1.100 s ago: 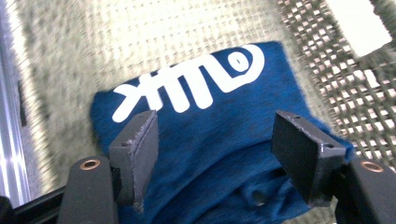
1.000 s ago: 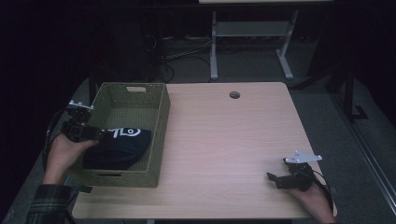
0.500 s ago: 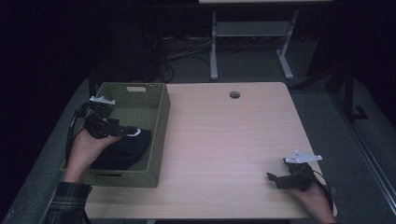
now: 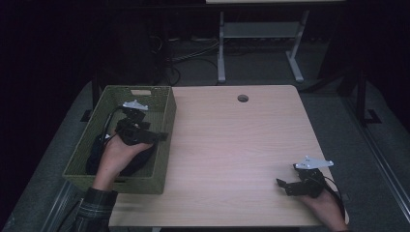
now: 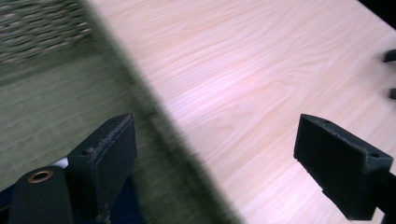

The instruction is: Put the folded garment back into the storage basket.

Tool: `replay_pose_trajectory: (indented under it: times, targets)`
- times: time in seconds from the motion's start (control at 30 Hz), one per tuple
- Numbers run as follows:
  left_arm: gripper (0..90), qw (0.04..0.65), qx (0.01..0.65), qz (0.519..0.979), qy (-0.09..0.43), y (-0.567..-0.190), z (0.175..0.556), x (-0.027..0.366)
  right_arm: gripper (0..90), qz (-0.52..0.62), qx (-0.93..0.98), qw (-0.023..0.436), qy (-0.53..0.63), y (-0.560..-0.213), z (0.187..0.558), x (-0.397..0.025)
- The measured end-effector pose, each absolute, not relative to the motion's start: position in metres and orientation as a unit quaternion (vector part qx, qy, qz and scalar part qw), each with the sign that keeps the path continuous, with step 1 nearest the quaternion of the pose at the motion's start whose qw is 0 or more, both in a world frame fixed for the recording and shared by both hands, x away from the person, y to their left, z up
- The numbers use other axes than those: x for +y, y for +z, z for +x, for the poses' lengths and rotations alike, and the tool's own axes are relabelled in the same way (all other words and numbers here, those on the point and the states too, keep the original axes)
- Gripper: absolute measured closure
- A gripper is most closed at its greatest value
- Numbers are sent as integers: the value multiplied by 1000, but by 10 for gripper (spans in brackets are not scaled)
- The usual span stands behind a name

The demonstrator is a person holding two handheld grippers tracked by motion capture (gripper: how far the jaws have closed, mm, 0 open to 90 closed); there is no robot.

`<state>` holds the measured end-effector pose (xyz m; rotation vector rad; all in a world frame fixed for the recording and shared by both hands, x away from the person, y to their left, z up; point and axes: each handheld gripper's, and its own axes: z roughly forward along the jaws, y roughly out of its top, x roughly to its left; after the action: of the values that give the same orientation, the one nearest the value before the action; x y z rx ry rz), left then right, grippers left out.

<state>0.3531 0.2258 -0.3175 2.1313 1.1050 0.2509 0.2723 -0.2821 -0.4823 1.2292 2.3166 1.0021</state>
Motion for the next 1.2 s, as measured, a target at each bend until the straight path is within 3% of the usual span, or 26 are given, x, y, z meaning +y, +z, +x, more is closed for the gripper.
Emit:
replay_pose_trajectory:
  times: [0.6, 1.2]
  targets:
    - [128, 372, 369, 848, 83, -346, 329, 148, 97, 430, 814, 167, 353, -482, 272, -282]
    - [128, 355, 331, 869, 98, -391, 315, 108, 97, 431, 814, 166, 352, -482, 272, -282]
